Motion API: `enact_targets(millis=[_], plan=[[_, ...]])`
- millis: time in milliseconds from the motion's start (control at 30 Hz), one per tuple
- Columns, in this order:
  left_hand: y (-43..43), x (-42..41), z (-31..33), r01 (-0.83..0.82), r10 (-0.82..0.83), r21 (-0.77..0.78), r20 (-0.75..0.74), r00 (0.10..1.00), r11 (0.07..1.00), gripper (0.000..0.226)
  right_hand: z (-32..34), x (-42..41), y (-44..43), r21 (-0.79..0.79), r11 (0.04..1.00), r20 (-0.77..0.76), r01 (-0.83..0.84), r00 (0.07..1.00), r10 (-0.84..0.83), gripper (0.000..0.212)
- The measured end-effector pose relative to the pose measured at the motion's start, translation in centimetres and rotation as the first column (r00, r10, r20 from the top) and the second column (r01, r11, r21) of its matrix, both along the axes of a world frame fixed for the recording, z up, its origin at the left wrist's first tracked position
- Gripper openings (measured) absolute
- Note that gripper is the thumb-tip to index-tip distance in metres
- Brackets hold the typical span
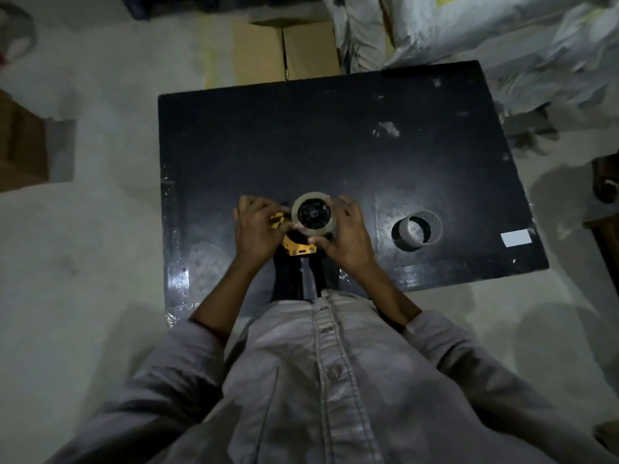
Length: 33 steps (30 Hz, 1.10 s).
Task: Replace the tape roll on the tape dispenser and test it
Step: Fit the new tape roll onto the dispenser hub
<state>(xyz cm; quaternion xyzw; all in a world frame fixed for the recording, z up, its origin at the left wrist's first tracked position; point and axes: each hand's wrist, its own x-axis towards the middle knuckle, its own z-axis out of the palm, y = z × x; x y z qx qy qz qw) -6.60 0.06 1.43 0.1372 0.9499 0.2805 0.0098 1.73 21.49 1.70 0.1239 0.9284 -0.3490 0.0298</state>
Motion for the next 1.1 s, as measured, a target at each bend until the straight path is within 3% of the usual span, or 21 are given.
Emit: enact_targets(millis=[100,233,467,667,967,1100], plan=[[-1.8,2.7,-0.6,-0.038,0.035,0.077,0.038,0.999,0.996,0.026,0.2,1.6,-0.5,-0.027,0.998,-0.063,-0.048,0.997,0.046,0.078],[-3.6,3.9,-1.9,0.026,-0.024,0.077,-0.031,0.999,0.997,0.019,0.2,2.2,-1.6,-0.076,0.991,-0.063,-0.111,0.992,0.107,0.056],[-4.5,1.9,-2.5,0.161,-0.169,-0.087,-0.093,0.981,0.983,0.017,-0.3,1.8,-2.6,-0.017,0.981,0.021,-0.196,0.98,0.196,0.046],[-4.0,1.6,-3.5,0.21,-0.245,-0.184,-0.197,0.949,0.96,0.01,-1.1,1.0,-2.5,0.028,0.984,0.043,-0.176,0.984,0.175,0.034],[-3.8,2.9,-4.6,0.166,-0.225,-0.227,-0.267,0.937,0.96,0.004,-2.2,0.5,-2.4,0.054,0.981,0.044,-0.186,0.982,0.184,0.03],[-3.8,5.1,-5.3,0.078,-0.117,-0.165,-0.241,0.963,0.983,0.013,-2.6,0.5,-2.3,0.046,0.982,0.025,-0.181,0.983,0.18,0.03]])
